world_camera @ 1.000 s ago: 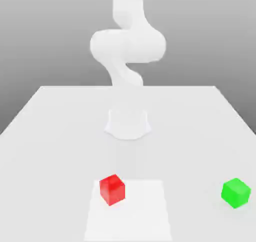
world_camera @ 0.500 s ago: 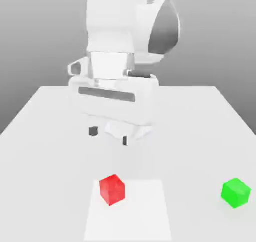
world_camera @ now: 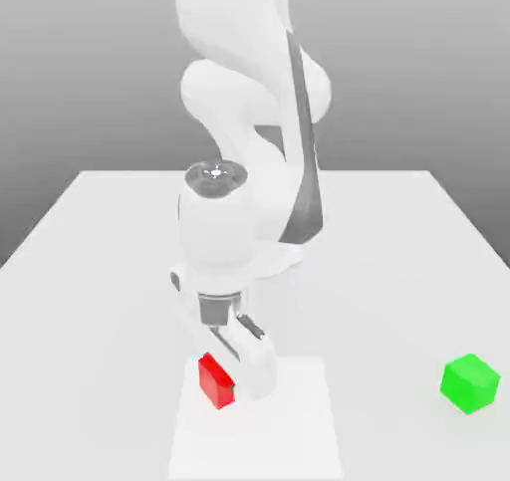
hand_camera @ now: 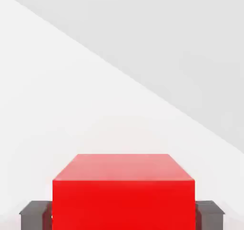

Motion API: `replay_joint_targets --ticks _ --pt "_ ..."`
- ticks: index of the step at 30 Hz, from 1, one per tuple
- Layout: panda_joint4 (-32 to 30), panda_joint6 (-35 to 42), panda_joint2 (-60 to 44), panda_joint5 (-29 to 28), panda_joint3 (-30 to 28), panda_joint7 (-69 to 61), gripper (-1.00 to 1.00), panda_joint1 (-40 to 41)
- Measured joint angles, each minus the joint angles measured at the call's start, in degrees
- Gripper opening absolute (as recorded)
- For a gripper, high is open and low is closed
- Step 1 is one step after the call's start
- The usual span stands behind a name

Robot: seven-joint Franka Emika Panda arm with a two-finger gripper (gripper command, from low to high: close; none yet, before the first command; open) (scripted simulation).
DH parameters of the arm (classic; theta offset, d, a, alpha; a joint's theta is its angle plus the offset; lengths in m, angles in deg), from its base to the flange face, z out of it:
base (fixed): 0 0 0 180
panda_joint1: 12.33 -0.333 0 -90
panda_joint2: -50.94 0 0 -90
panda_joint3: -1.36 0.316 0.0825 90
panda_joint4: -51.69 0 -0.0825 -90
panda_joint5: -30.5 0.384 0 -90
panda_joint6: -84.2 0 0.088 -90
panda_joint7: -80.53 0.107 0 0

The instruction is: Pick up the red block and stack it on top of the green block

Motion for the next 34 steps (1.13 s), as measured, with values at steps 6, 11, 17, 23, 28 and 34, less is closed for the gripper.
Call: replay_joint_targets --ticks 6,11,17,23,28,34 --pt "-0.8 4.4 5.2 1.8 1.0 -1.3 -1.0 0.5" --pt "-0.9 12.3 13.2 4.1 3.0 -5.3 -1.0 1.1" --pt "3.0 15.7 12.6 3.2 12.4 -15.3 -1.0 2.7" --pt "6.2 18.4 12.1 2.9 23.1 -25.5 -1.0 -1.0" --pt "12.4 18.7 4.8 -5.4 27.9 -30.8 -1.0 -12.4" --pt "15.8 16.2 -2.2 -13.4 24.9 -29.2 1.0 -17.7"
